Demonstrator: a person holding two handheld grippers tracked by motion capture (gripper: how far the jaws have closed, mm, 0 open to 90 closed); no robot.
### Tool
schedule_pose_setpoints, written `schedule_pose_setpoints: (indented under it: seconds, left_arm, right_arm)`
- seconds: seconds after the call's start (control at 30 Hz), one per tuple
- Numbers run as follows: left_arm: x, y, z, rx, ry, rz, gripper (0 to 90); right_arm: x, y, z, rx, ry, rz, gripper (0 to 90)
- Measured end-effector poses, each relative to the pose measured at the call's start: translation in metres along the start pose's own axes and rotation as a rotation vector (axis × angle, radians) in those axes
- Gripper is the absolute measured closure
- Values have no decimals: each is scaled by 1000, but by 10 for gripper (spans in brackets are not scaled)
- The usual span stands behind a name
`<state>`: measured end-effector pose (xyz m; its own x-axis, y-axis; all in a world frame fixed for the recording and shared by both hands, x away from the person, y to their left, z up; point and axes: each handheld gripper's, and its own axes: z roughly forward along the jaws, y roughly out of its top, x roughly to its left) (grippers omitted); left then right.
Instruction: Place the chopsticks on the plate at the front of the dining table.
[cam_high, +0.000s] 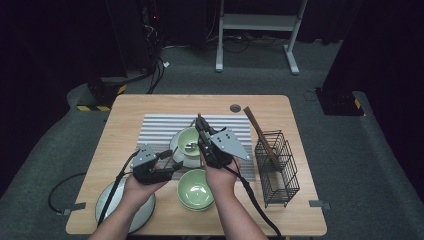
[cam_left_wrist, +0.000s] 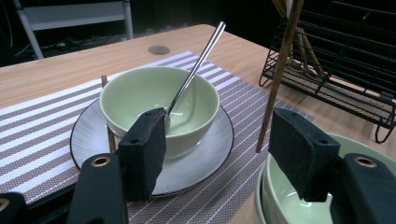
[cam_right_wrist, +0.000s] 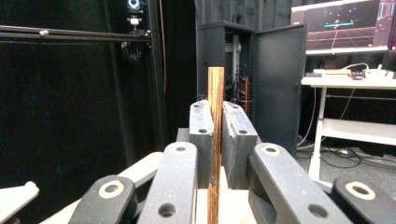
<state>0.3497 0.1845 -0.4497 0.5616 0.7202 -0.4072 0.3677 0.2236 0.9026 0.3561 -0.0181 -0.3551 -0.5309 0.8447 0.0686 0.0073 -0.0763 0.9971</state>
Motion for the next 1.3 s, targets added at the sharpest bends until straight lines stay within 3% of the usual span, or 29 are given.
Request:
schedule_pose_setpoints:
  seconds: [0.2, 0.3, 0.73, 1.07, 1.3]
  left_arm:
    - [-1, -5, 4, 6, 12, -9, 363]
    - [0, -5, 5, 12, 8, 6, 364]
    - [-4, -13, 9, 6, -14, 11, 463]
    - [-8, -17, 9, 17, -23, 41, 686]
    - [-6, -22, 6, 17, -17, 60, 765]
  right_arm:
    - [12, 5, 3, -16, 24, -2, 832]
    - [16, 5, 6, -15, 33, 0, 832]
    - [33, 3, 7, -28, 79, 20, 832]
    - [38, 2, 10, -26, 97, 45, 832]
    - [41, 1, 11, -21, 103, 50, 832]
